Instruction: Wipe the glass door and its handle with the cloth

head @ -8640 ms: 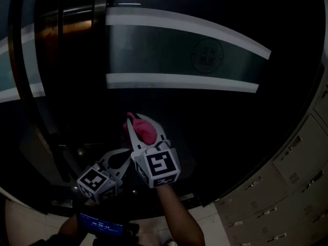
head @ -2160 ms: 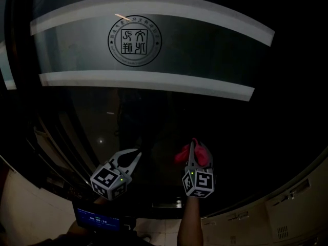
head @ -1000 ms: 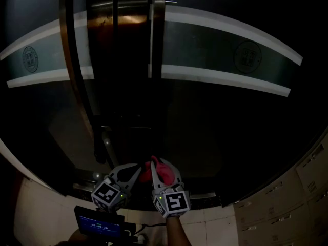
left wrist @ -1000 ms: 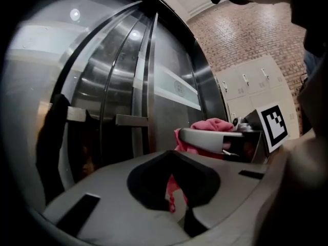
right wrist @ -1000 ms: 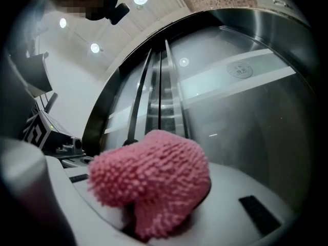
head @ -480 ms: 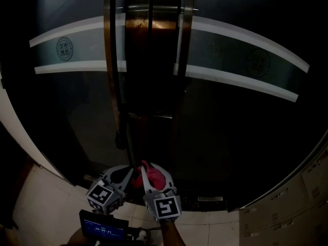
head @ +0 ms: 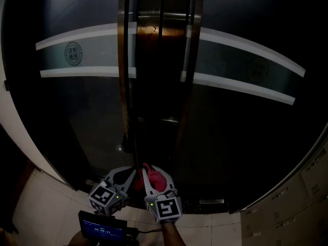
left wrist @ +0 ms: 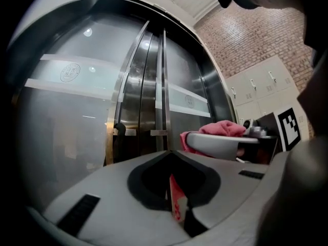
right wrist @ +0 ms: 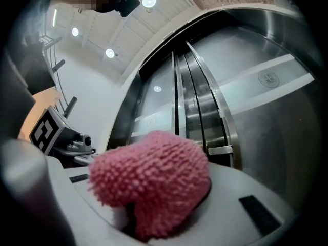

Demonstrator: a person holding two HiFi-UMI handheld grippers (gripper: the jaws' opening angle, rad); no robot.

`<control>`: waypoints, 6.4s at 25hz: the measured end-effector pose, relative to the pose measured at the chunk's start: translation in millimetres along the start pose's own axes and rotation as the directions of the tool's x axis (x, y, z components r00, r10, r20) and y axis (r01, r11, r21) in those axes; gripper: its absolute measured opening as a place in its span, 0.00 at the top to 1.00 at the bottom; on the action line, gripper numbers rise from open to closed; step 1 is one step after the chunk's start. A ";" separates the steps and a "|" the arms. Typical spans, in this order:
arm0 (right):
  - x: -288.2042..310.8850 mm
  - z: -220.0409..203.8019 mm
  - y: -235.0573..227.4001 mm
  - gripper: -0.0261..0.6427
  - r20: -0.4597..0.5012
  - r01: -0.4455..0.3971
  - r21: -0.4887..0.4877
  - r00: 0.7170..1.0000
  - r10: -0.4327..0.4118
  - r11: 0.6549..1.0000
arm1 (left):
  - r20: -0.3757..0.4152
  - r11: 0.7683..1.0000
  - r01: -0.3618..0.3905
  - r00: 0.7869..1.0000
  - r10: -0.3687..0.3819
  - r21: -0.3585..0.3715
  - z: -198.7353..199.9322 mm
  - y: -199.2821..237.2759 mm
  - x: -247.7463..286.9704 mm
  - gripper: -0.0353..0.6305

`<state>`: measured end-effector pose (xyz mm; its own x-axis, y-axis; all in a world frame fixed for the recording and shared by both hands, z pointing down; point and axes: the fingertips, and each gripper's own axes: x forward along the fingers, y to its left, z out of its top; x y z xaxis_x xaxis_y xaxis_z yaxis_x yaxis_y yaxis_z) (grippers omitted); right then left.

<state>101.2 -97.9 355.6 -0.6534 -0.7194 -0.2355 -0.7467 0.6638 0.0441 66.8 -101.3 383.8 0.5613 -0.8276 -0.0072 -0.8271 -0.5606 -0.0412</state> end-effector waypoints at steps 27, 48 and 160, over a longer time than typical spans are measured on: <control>145.5 300.5 -155.8 0.87 0.197 0.136 -0.319 0.978 -0.074 0.938 | 0.170 0.952 0.292 0.937 -0.304 0.091 162.6 57.4 89.6 0.94; 128.4 163.6 -201.7 0.87 0.116 0.072 -0.210 0.992 -0.048 0.975 | 0.147 0.982 0.176 0.972 -0.185 0.073 132.9 33.6 140.7 0.94; 221.4 85.4 -42.1 0.87 0.123 0.006 -0.142 0.992 0.012 0.990 | 0.030 0.999 0.017 0.999 -0.018 0.039 10.1 126.4 -11.2 0.94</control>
<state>-1.4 -267.7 218.7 -0.6419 -0.6809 -0.3527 -0.7606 0.6236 0.1805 -43.7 -162.6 368.6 0.5767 -0.8161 -0.0364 -0.8157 -0.5728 -0.0805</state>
